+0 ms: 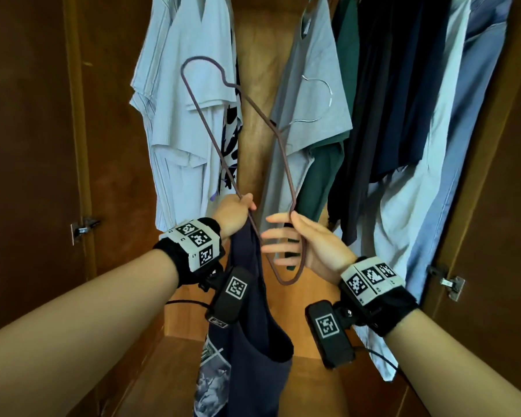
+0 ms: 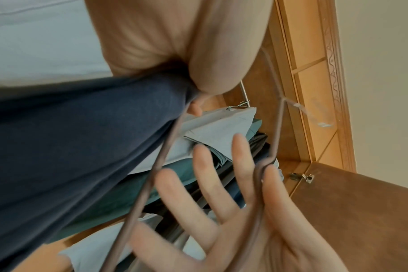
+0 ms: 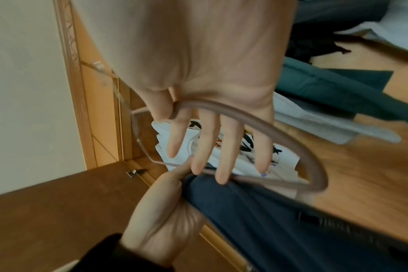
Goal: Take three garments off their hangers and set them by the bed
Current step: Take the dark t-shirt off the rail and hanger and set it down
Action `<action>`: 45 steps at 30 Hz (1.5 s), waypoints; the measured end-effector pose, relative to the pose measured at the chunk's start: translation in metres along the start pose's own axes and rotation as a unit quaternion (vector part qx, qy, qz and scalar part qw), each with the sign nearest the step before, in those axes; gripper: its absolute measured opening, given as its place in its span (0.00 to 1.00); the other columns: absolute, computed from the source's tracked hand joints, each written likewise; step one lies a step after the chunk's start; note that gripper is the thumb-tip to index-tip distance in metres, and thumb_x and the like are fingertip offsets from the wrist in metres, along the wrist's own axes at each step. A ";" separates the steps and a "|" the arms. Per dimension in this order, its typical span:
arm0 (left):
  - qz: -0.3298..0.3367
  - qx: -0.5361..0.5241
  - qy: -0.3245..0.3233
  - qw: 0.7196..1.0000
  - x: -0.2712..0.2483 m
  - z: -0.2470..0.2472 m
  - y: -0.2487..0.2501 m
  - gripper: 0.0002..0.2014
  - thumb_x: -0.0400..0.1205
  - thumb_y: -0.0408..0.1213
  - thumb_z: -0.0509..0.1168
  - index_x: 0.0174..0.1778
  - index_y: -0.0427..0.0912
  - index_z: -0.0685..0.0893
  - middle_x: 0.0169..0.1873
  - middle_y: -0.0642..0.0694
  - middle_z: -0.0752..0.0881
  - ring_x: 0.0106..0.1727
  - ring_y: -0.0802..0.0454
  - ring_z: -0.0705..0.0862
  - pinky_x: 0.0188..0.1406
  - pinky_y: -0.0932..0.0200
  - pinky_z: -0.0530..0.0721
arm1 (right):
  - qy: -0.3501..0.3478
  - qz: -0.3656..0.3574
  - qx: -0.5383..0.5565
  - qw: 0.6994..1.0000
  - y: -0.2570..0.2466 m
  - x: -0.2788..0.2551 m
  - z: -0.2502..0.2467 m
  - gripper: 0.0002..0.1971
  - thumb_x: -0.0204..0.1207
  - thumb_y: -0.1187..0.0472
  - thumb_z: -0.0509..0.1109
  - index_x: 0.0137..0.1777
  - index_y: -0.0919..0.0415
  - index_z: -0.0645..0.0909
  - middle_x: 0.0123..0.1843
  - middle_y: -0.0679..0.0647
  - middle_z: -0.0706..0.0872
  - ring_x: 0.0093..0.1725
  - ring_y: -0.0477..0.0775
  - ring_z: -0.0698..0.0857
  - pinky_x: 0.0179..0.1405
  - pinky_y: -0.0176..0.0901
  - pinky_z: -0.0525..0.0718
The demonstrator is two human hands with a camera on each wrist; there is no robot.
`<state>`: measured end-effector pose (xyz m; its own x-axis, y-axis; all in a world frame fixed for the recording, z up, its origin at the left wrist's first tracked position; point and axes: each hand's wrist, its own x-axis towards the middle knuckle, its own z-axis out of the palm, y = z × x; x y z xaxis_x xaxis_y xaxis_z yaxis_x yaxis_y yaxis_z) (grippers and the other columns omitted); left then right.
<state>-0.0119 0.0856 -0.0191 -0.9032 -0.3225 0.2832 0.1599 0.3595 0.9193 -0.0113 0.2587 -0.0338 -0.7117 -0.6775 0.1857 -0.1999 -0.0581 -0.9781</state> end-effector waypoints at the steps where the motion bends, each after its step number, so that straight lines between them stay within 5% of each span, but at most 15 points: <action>1: 0.003 -0.001 -0.001 1.000 0.002 -0.001 0.002 0.20 0.88 0.40 0.51 0.29 0.45 0.74 0.36 0.43 0.77 0.44 0.46 0.75 0.51 0.56 0.69 | -0.011 0.002 -0.004 1.000 -0.002 0.000 0.002 0.20 0.84 0.47 0.48 0.54 0.47 0.82 0.54 0.49 0.89 0.56 0.60 0.87 0.55 0.52 0.78; 6: -0.004 -0.012 0.005 1.000 0.010 -0.011 0.017 0.19 0.85 0.38 0.53 0.27 0.46 0.75 0.28 0.44 0.73 0.33 0.46 0.73 0.43 0.55 0.70 | 0.037 -0.019 -0.036 0.998 -0.012 0.007 0.015 0.26 0.82 0.43 0.50 0.28 0.54 0.76 0.66 0.53 0.84 0.65 0.56 0.83 0.54 0.47 0.77; 9: -0.010 -0.043 0.000 0.999 0.015 -0.022 0.025 0.20 0.86 0.37 0.52 0.27 0.43 0.75 0.27 0.44 0.71 0.29 0.49 0.71 0.33 0.56 0.69 | 0.074 -0.072 -0.061 0.993 -0.005 0.012 0.019 0.27 0.82 0.43 0.51 0.25 0.55 0.74 0.65 0.52 0.84 0.63 0.60 0.82 0.59 0.49 0.78; 12: -0.009 -0.068 -0.007 0.998 0.020 -0.032 0.029 0.21 0.86 0.38 0.54 0.26 0.42 0.76 0.29 0.43 0.74 0.30 0.49 0.73 0.43 0.55 0.73 | 0.083 -0.095 0.015 0.992 0.003 0.017 0.026 0.24 0.84 0.49 0.51 0.26 0.58 0.71 0.57 0.52 0.86 0.62 0.59 0.84 0.54 0.52 0.86; 14: 0.000 -0.064 -0.017 0.998 0.024 -0.036 0.030 0.21 0.86 0.39 0.55 0.26 0.42 0.77 0.30 0.44 0.75 0.32 0.49 0.74 0.49 0.54 0.72 | 0.096 -0.115 0.084 0.985 0.002 0.019 0.031 0.23 0.84 0.51 0.50 0.29 0.59 0.68 0.50 0.55 0.86 0.54 0.55 0.88 0.41 0.51 0.91; 18: 0.025 -0.028 -0.024 0.999 0.034 -0.040 0.032 0.21 0.87 0.41 0.54 0.29 0.42 0.79 0.35 0.41 0.78 0.46 0.43 0.77 0.52 0.55 0.72 | 0.113 -0.145 0.113 0.976 -0.010 0.026 0.038 0.24 0.78 0.40 0.49 0.31 0.59 0.69 0.48 0.55 0.87 0.44 0.58 0.88 0.24 0.42 0.88; 25: 0.114 0.072 -0.047 0.990 0.051 -0.042 0.047 0.29 0.88 0.50 0.46 0.57 0.31 0.87 0.64 0.37 0.83 0.69 0.43 0.77 0.68 0.59 0.67 | 0.214 -0.239 -0.021 0.947 -0.037 0.050 0.036 0.28 0.84 0.47 0.44 0.25 0.59 0.66 0.49 0.59 0.84 0.45 0.59 0.82 0.31 0.42 0.80; 27: 0.132 0.090 -0.047 0.986 0.064 -0.045 0.052 0.25 0.88 0.48 0.49 0.59 0.33 0.86 0.59 0.42 0.83 0.64 0.49 0.78 0.67 0.59 0.69 | 0.242 -0.264 -0.049 0.932 -0.052 0.062 0.025 0.28 0.85 0.47 0.44 0.24 0.59 0.65 0.44 0.56 0.84 0.45 0.56 0.82 0.30 0.40 0.80; 29: 0.127 0.080 -0.042 0.988 0.082 -0.048 0.057 0.16 0.86 0.38 0.55 0.60 0.33 0.83 0.48 0.45 0.82 0.48 0.55 0.80 0.54 0.62 0.76 | 0.269 -0.267 -0.087 0.921 -0.071 0.078 0.012 0.29 0.85 0.46 0.45 0.23 0.58 0.63 0.42 0.56 0.84 0.44 0.55 0.81 0.28 0.37 0.79; 32: 0.121 0.060 -0.022 0.991 0.108 -0.055 0.065 0.15 0.83 0.28 0.58 0.62 0.28 0.82 0.52 0.39 0.85 0.49 0.50 0.84 0.52 0.63 0.84 | 0.292 -0.243 -0.132 0.915 -0.097 0.108 -0.004 0.28 0.84 0.44 0.45 0.25 0.58 0.63 0.45 0.59 0.82 0.43 0.58 0.80 0.28 0.39 0.79; 35: 0.162 0.112 0.015 0.980 0.134 -0.062 0.075 0.16 0.82 0.22 0.52 0.58 0.24 0.83 0.58 0.31 0.85 0.41 0.51 0.82 0.24 0.70 0.79 | 0.297 -0.219 -0.178 0.912 -0.117 0.146 -0.022 0.28 0.84 0.42 0.46 0.25 0.58 0.65 0.44 0.64 0.79 0.38 0.59 0.77 0.25 0.39 0.76; 37: 0.193 0.121 0.036 0.973 0.155 -0.068 0.082 0.19 0.82 0.21 0.50 0.60 0.29 0.84 0.61 0.32 0.85 0.45 0.50 0.83 0.24 0.69 0.77 | 0.295 -0.207 -0.196 0.912 -0.132 0.175 -0.036 0.28 0.83 0.42 0.47 0.25 0.58 0.66 0.42 0.67 0.77 0.31 0.59 0.76 0.26 0.41 0.72; 40: 0.227 0.096 0.059 0.967 0.183 -0.076 0.095 0.19 0.83 0.22 0.51 0.61 0.35 0.85 0.45 0.39 0.85 0.33 0.63 0.81 0.25 0.76 0.77 | 0.295 -0.202 -0.199 0.913 -0.156 0.220 -0.056 0.29 0.82 0.41 0.48 0.25 0.58 0.68 0.35 0.63 0.75 0.24 0.56 0.74 0.25 0.40 0.70; 43: 0.279 0.104 0.077 0.952 0.210 -0.081 0.112 0.19 0.84 0.23 0.51 0.64 0.34 0.84 0.51 0.30 0.86 0.23 0.65 0.81 0.19 0.76 0.76 | 0.309 -0.210 -0.220 0.901 -0.184 0.264 -0.072 0.29 0.83 0.41 0.47 0.26 0.59 0.68 0.29 0.56 0.73 0.22 0.53 0.72 0.22 0.38 0.70; 45: 0.288 0.104 0.080 0.949 0.232 -0.083 0.125 0.20 0.83 0.22 0.52 0.64 0.35 0.84 0.37 0.40 0.85 0.17 0.63 0.73 0.17 0.77 0.68 | 0.314 -0.212 -0.224 0.898 -0.204 0.292 -0.081 0.29 0.83 0.41 0.47 0.26 0.60 0.69 0.29 0.55 0.73 0.22 0.53 0.73 0.22 0.38 0.71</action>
<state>-0.1682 -0.0172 0.1847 -0.6145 -0.1430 0.7758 0.5120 0.6760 0.5301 -0.2326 0.1322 0.2278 -0.7191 -0.1095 0.6863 -0.6932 0.1834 -0.6970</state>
